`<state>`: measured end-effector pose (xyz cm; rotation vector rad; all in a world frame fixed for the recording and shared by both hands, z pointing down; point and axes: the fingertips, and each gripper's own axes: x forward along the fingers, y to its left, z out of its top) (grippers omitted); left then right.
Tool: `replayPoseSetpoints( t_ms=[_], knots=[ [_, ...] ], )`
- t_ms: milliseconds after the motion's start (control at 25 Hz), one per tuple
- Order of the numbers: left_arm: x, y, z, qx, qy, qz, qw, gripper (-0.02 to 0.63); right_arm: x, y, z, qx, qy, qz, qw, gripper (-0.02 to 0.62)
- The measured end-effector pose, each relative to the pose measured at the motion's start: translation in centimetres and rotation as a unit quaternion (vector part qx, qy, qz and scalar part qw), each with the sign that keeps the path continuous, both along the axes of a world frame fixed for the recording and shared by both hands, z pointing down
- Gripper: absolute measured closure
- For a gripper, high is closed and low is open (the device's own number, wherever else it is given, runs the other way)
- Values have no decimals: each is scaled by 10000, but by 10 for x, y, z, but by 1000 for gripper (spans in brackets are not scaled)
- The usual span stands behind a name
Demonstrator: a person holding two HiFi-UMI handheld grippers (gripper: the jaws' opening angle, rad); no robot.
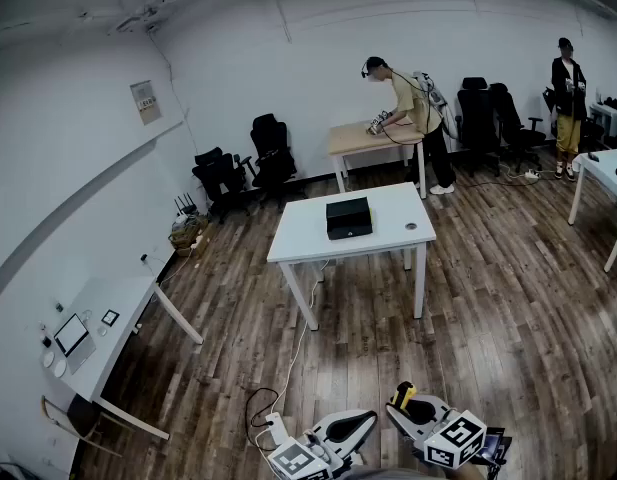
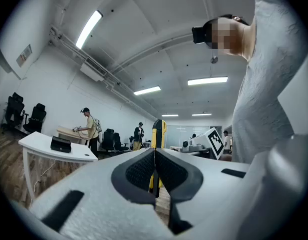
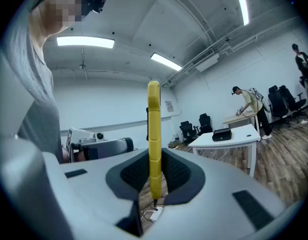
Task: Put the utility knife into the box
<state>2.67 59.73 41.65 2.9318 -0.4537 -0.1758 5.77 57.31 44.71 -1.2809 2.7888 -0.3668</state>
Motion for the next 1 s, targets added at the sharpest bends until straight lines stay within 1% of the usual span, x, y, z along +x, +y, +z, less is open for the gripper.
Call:
replayPoseSetpoints(
  t_ms=[200,520,760,1000],
  knots=[
    [0,-8,-1,31,-33,-5,10000,588,1,-8,-1,18,-13,16,10000,525],
    [1,-13,1,-31,-87,40,9999,588,2,-13,-2,12,34,47,10000,525],
    [3,-17,2,-31,-84,75,9999,588,3,-17,-11,189,-154,60,9997,525],
    [-2,-24,4,-71,-47,31,10000,588,-3,-23,-10,176,-148,0,9997,525]
  ],
)
